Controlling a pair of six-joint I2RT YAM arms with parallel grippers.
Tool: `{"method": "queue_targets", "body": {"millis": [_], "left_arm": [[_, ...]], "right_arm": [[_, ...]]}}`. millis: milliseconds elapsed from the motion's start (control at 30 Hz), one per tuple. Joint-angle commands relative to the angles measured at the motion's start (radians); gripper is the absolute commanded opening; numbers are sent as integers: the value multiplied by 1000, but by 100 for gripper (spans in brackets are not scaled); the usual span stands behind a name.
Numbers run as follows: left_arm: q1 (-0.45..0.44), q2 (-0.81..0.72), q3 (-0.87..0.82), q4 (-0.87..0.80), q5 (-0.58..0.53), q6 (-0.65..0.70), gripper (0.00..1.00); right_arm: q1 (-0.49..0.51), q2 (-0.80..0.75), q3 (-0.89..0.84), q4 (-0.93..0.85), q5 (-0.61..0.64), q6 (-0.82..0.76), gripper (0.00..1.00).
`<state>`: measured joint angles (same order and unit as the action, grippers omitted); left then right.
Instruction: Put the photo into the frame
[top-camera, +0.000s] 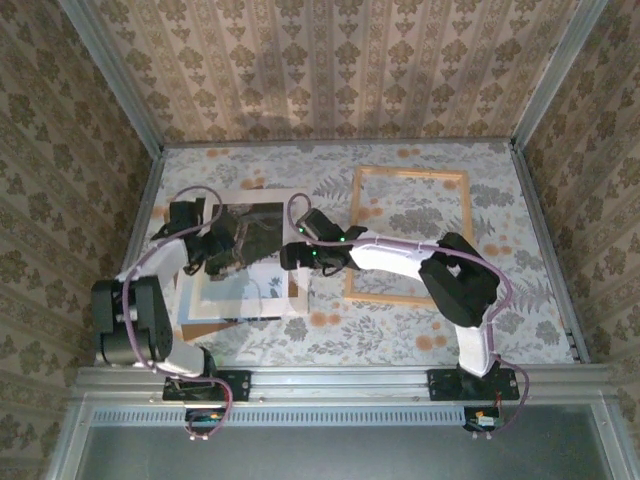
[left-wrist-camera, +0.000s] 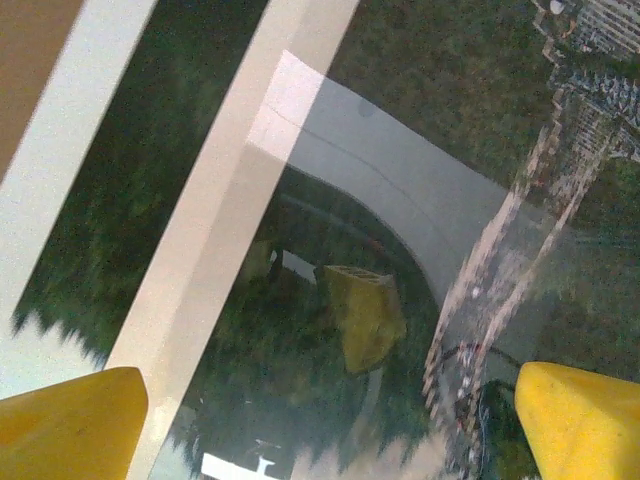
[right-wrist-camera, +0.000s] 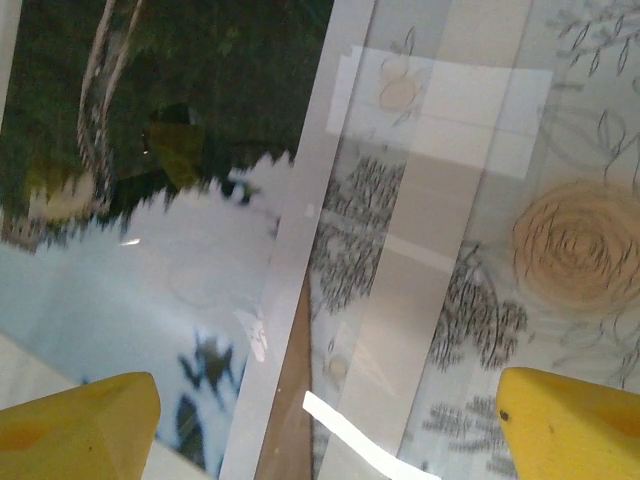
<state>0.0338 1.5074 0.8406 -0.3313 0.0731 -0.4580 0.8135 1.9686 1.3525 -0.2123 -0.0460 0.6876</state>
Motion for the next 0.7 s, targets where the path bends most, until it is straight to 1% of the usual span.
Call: {"method": "queue_targets", "body": {"millis": [0, 67, 167, 467, 567, 667], "left_arm": [[28, 60, 73, 25, 65, 71, 98], [49, 95, 95, 27, 98, 61, 99], [47, 131, 109, 46, 126, 57, 100], [49, 180, 108, 41, 109, 47, 100], [49, 191, 105, 41, 101, 45, 100], [50, 204, 97, 56, 140, 38, 100]], "right_arm": [[-30, 33, 54, -30, -3, 51, 88], [-42, 58, 71, -35, -9, 67, 88], [-48, 100, 107, -52, -5, 93, 87], [-51, 173, 175, -64, -2, 161, 82], [-53, 183, 174, -61, 1, 182, 81], [-53, 202, 183, -61, -3, 203, 80]]}}
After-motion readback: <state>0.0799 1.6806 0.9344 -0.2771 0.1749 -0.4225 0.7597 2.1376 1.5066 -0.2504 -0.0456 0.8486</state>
